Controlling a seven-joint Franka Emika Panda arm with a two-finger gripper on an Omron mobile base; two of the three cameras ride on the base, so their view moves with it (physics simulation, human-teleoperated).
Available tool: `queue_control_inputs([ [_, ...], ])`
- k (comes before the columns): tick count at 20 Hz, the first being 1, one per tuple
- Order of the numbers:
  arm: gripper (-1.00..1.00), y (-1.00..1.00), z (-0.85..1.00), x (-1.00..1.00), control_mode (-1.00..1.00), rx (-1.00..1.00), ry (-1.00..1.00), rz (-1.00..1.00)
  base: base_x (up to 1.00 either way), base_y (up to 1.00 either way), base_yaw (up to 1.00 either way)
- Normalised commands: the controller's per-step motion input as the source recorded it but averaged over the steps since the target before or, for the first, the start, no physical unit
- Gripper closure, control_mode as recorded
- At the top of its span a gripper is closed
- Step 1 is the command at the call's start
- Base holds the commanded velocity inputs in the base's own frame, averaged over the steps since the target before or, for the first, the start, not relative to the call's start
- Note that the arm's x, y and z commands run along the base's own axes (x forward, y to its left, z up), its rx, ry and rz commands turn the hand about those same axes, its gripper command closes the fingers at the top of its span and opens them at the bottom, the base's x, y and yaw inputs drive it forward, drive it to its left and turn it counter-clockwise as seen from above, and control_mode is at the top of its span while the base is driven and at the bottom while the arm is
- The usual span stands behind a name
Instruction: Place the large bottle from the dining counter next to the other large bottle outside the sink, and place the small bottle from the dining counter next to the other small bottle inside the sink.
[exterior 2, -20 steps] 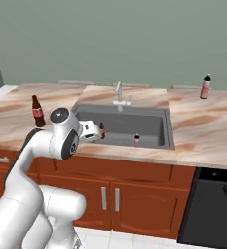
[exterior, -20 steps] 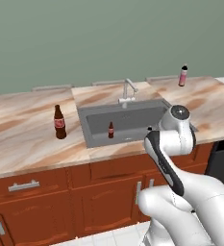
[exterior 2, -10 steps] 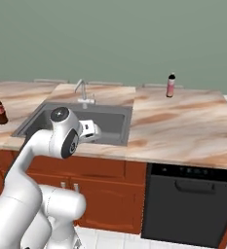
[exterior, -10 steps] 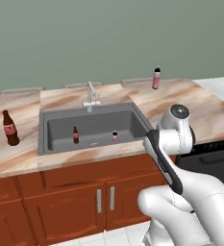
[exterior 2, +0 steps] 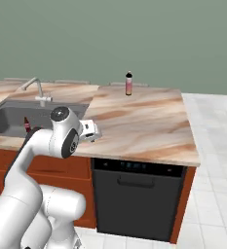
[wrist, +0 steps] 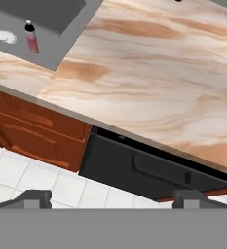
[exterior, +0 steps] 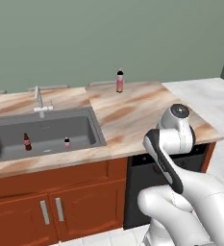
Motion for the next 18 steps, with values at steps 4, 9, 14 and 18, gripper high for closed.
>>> queue_control_inputs([
  [4,-1.00,0.00,0.00,0.00,1.00,0.00,0.00,0.00,0.22,-1.00,0.00],
  [9,-1.00,0.00,0.00,0.00,1.00,0.00,0.00,0.00,0.41,-1.00,0.00],
  [14,-1.00,0.00,0.00,0.00,1.00,0.00,0.00,0.00,0.64,-1.00,0.00],
  [18,-1.00,0.00,0.00,0.00,1.00,0.00,0.00,0.00,0.74,-1.00,0.00],
])
